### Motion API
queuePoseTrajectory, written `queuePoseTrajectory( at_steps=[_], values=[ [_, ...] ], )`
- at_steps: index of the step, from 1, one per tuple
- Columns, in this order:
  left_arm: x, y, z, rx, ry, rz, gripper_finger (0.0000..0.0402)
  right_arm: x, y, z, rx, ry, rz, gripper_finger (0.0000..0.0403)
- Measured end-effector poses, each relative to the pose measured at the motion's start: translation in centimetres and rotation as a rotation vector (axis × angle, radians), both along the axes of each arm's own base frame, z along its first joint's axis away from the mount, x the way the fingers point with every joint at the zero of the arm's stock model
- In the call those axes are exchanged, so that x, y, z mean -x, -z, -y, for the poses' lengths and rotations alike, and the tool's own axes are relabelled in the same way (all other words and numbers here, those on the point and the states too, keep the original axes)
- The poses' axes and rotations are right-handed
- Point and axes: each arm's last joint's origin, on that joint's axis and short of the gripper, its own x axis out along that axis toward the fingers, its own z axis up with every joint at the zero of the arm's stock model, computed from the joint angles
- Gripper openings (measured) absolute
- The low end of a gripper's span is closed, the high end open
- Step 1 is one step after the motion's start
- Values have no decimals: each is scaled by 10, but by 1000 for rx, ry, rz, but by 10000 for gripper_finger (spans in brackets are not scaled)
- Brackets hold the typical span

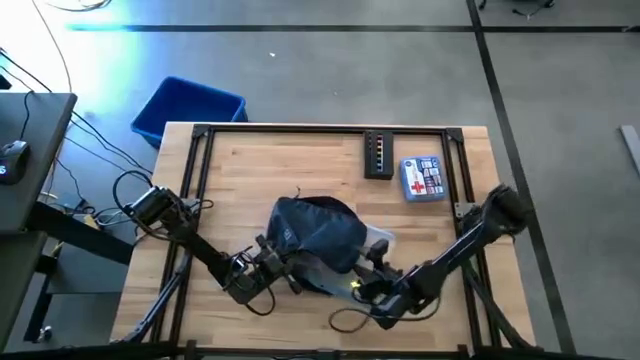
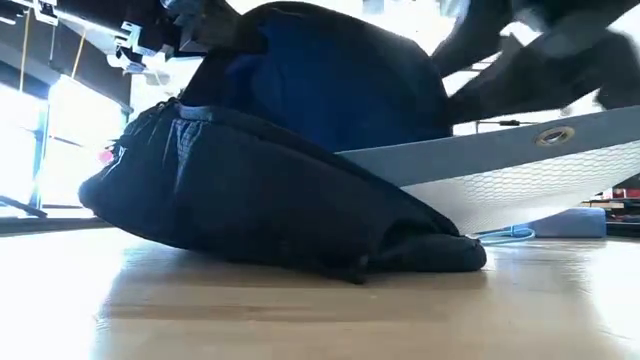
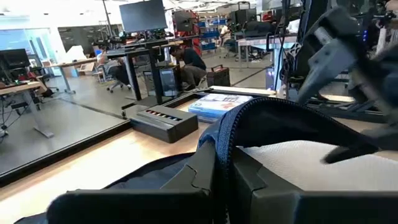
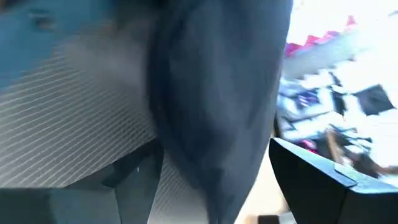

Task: Unpack backpack
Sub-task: Put the white zip bag into the backpack

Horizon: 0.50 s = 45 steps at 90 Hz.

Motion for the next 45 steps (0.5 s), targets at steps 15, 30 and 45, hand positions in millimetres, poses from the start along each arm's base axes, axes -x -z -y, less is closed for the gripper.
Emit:
queuePoseTrajectory(
  at_steps=[15, 30, 45],
  values=[
    [0, 0, 1, 5, 18, 4, 0, -28, 19, 15, 75, 47, 22, 220],
    [5, -14, 10, 29, 190, 28, 28, -48, 5, 30, 77, 20, -14, 53],
    [31, -45, 21, -4, 221, -1, 93, -57, -23, 37, 51, 14, -36, 13]
  ],
)
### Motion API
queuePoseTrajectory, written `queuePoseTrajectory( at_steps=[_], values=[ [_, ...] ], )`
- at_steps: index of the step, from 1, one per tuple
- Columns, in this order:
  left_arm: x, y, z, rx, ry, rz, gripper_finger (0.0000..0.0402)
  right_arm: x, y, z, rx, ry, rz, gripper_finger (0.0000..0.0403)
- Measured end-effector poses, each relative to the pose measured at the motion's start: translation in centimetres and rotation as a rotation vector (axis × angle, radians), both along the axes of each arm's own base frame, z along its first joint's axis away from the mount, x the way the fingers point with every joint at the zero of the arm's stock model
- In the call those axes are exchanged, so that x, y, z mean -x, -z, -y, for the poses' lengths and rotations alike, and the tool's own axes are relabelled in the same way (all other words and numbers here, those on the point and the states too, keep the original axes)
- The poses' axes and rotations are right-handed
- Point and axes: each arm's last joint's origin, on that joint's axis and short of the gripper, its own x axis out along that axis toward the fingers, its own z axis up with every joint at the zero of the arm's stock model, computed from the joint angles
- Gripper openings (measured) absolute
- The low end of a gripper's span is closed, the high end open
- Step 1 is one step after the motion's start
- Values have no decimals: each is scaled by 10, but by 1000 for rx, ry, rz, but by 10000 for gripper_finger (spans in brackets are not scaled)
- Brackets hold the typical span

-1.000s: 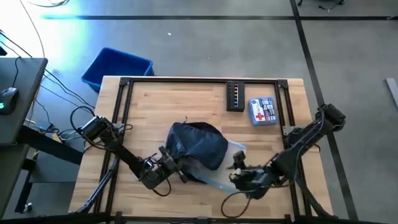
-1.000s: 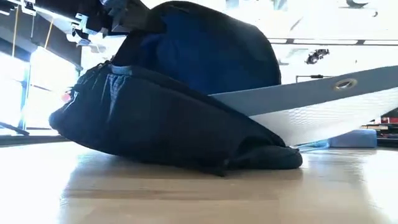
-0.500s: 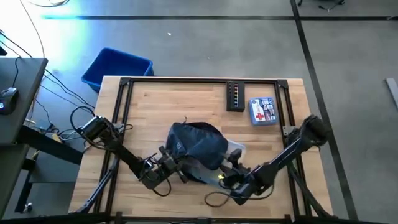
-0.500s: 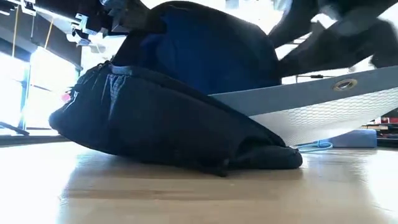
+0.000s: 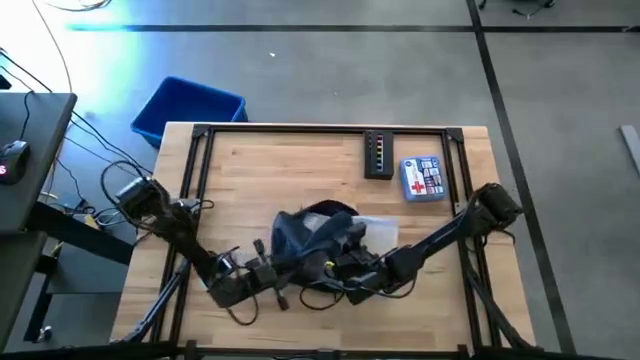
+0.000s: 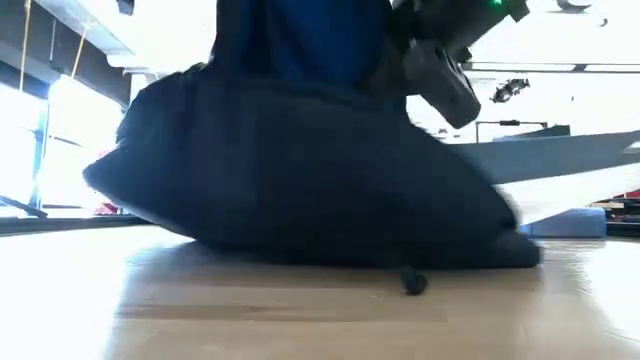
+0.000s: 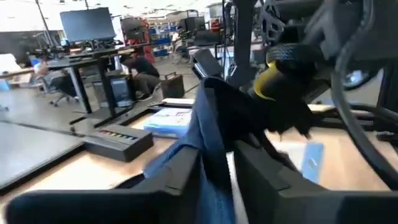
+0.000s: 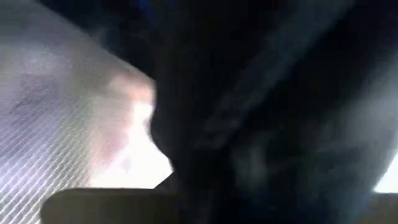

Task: Unpack backpack
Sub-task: Put the white zip bag into the backpack

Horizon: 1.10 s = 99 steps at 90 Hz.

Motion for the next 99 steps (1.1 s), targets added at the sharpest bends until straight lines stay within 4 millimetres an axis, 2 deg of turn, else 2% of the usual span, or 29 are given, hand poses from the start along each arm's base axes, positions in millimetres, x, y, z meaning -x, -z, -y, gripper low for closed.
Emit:
queuePoseTrajectory(
  at_steps=[9, 17, 35, 49, 61, 78, 89, 99],
  values=[
    [18, -13, 2, 28, -24, -6, 124, -2, -17, -1, 35, 4, -46, 2],
    [28, -14, -3, 87, -14, -13, 138, -3, -32, -4, 47, 6, -69, 2],
    [38, 13, -23, 270, -29, -107, 138, 1, -58, -10, 120, -3, -122, 0],
    [35, 39, -50, 383, -162, -220, 131, 4, -73, -20, 205, -59, -168, 0],
    [25, 44, -74, 400, -264, -281, 129, 4, -85, -29, 226, -117, -180, 0],
    [-4, 43, -111, 333, -318, -381, 129, -5, -96, -38, 222, -214, -150, 0],
    [-26, 34, -130, 196, -268, -423, 129, -16, -98, -38, 260, -290, -155, 0],
    [-44, 23, -142, 77, -141, -450, 129, -25, -100, -30, 309, -280, -151, 0]
  ],
)
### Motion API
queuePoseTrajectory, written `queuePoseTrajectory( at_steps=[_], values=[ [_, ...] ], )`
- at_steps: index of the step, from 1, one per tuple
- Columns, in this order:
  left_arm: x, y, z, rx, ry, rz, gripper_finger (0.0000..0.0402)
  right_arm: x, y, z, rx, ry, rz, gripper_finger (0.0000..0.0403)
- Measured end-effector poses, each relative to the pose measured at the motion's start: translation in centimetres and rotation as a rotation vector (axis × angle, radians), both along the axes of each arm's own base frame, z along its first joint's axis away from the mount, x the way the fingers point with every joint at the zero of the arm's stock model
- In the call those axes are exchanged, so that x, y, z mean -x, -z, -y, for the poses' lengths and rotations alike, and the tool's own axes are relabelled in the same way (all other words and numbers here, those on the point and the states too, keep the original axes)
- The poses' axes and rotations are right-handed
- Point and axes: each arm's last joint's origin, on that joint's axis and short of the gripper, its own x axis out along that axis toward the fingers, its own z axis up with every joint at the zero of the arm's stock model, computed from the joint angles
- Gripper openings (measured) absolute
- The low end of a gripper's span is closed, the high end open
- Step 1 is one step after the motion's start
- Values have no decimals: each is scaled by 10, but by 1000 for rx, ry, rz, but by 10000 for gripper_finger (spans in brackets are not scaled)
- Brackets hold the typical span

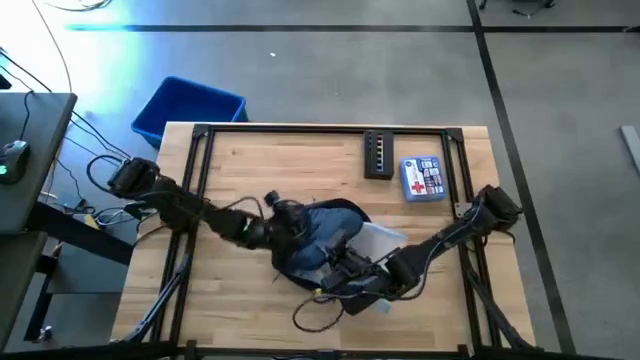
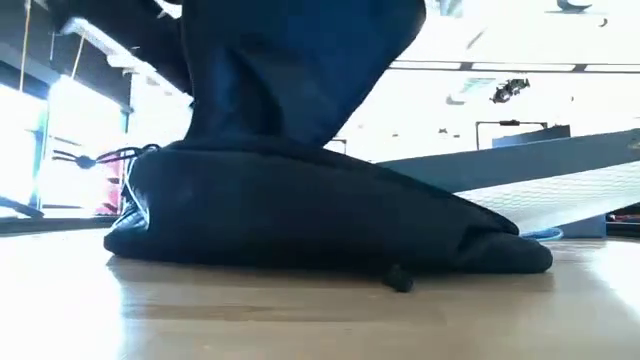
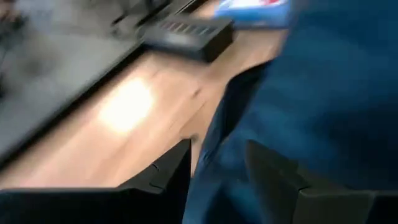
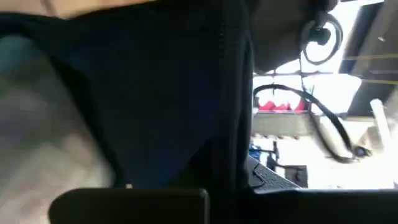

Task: Unpack backpack
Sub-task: Put the white zip bag into the backpack

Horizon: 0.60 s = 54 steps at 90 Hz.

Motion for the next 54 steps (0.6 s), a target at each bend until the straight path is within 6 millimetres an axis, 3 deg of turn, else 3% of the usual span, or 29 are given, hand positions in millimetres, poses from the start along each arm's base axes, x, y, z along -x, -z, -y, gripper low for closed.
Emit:
queuePoseTrajectory(
  at_steps=[9, 18, 35, 54],
  values=[
    [-10, -10, -5, -52, 128, 16, 129, -4, -2, 8, 43, 43, 11, 0],
    [-4, -22, -5, -98, 142, 16, 129, -4, -2, 11, 119, 64, -9, 0],
    [44, -49, 10, -77, 28, 18, 129, -17, -6, 21, 138, -38, -51, 0],
    [96, -57, 40, 152, 28, 106, 129, -49, -13, 69, -70, -194, 7, 0]
  ],
)
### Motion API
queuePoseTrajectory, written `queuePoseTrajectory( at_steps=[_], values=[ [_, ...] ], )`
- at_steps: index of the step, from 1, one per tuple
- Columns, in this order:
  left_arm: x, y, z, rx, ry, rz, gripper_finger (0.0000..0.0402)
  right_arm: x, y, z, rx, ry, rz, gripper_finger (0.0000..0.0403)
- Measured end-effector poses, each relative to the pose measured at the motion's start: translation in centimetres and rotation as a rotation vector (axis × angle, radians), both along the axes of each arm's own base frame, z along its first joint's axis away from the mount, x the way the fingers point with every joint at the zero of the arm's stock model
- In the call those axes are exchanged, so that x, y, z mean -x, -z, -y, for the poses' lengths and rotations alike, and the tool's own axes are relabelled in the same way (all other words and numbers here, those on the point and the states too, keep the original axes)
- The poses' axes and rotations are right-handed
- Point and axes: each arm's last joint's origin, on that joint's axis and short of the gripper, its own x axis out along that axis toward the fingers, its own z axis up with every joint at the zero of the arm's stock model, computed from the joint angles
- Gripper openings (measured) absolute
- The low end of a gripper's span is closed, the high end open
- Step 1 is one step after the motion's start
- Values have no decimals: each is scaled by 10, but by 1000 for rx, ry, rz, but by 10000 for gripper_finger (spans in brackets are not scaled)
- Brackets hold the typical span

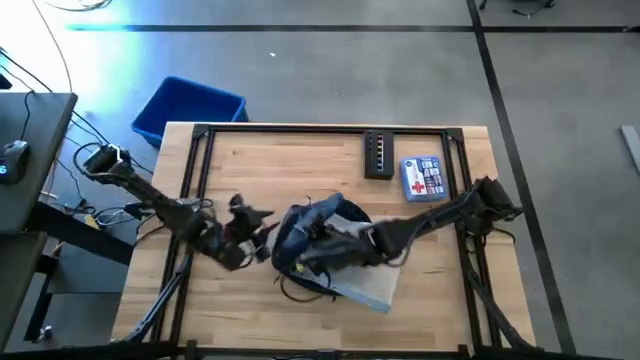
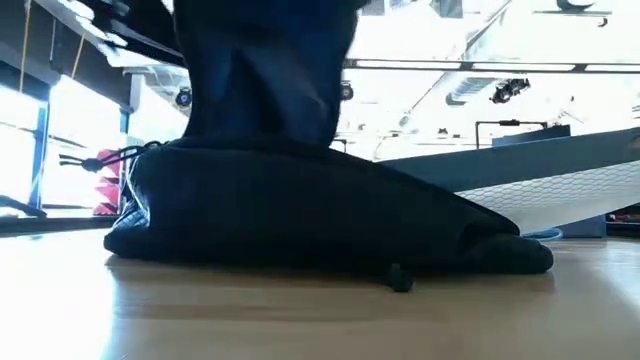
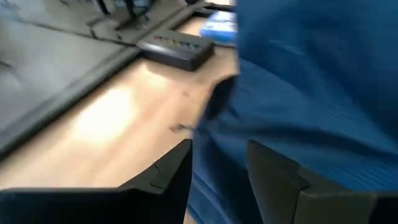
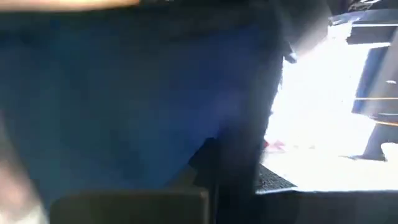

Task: Unpack backpack
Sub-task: Put the white zip bag into the backpack

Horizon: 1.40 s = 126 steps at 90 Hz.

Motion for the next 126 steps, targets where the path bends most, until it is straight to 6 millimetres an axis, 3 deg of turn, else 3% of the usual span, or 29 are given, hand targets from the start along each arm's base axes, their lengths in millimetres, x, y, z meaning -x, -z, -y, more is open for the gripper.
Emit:
queuePoseTrajectory(
  at_steps=[12, 31, 52, 68, 87, 103, 116, 126],
  values=[
    [18, 2, 25, 37, 54, 60, 128, -27, 6, 35, -224, -79, 111, 0],
    [40, 5, 55, 92, 175, 101, 128, -72, 43, 82, -436, -156, 321, 0],
    [62, 8, 89, 138, 314, 157, 128, -93, 74, 118, -673, -159, 479, 3],
    [69, 13, 99, 89, 309, 208, 129, -97, 95, 126, -788, -122, 433, 57],
    [61, 20, 98, 20, 211, 268, 129, -98, 92, 122, -772, -72, 506, 192],
    [38, 31, 89, -83, 74, 299, 129, -98, 89, 122, -811, -40, 556, 294],
    [15, 40, 73, -115, -36, 281, 129, -97, 94, 121, -798, 26, 527, 330],
    [2, 47, 61, -108, -104, 270, 129, -95, 98, 110, -674, 107, 477, 336]
  ],
)
